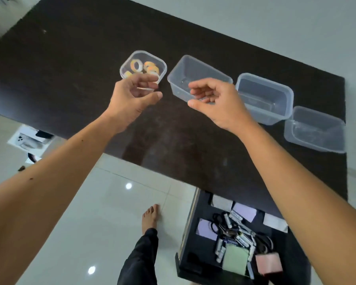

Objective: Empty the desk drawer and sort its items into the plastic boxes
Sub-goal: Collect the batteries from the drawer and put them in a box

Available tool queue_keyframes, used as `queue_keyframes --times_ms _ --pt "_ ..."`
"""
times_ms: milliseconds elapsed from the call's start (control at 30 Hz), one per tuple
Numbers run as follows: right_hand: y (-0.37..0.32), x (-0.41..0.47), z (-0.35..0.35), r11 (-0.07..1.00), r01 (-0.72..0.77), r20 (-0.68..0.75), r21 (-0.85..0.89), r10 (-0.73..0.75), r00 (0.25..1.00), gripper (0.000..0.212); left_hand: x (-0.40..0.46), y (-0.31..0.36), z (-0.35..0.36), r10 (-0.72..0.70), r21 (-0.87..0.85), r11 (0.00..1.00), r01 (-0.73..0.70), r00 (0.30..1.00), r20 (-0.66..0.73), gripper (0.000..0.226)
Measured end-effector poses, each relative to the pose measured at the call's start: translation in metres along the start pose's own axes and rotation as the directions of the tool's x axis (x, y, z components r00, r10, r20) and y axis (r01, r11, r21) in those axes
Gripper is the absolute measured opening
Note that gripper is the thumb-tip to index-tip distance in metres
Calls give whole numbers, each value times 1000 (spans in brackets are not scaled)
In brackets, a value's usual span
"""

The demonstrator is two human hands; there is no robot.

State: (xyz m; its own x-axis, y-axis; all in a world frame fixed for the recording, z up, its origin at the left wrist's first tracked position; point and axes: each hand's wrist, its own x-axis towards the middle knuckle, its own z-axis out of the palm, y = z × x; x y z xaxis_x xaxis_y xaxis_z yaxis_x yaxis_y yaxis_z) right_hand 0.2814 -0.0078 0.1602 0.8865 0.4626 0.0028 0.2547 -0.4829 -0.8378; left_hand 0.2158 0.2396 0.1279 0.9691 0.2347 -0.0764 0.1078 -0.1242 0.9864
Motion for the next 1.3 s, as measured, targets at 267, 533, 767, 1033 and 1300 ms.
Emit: queue_keyframes --times_ms 267,533,767,1033,1300 --pt "76 -191 -42 991 -104 26 88 102 994 33 -149 -30 119 -82 -29 996 87 988 135 41" --pt "156 -338 -38 960 -256 75 111 249 966 32 -269 -88 208 -219 107 975 195 926 308 41" --pt "232 -393 -8 931 -363 58 -27 364 929 26 -287 -143 242 -261 287 944 163 901 346 41" --pt "264 -395 17 857 -308 17 -414 345 938 44 -258 -171 256 -77 559 792 -246 868 490 37" --pt "266 -393 10 899 -319 15 -300 339 941 21 -229 -175 262 -30 589 608 -532 726 687 33"
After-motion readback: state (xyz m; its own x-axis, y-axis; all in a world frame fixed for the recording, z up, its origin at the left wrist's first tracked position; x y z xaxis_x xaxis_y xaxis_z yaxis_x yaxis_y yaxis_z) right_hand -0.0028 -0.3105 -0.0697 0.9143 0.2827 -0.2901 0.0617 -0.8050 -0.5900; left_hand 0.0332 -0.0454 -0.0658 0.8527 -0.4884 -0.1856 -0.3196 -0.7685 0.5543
